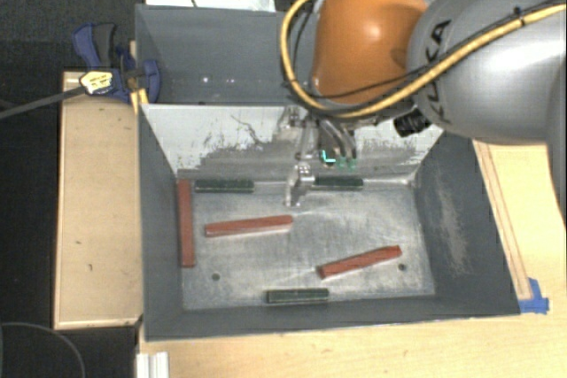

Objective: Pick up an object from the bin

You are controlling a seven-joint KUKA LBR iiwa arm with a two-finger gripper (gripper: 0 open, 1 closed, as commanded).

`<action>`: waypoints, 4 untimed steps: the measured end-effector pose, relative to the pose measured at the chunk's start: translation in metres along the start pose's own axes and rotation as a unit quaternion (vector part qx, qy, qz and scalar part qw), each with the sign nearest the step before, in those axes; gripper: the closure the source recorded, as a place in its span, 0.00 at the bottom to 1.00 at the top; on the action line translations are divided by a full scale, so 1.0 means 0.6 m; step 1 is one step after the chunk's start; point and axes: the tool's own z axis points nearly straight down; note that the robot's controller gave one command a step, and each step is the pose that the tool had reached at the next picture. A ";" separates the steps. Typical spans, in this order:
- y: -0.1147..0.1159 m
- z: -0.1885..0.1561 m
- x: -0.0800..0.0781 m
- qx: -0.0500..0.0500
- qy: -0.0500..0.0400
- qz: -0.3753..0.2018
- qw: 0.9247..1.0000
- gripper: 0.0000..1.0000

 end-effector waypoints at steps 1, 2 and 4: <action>-0.001 -0.008 -0.003 0.000 -0.004 0.001 1.000 0.00; 0.010 0.084 0.010 -0.001 -0.007 -0.006 1.000 0.00; 0.003 0.237 0.021 0.000 -0.003 -0.007 1.000 1.00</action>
Offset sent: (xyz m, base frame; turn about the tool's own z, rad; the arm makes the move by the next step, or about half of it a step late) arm -0.0190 0.0145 -0.1218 -0.0180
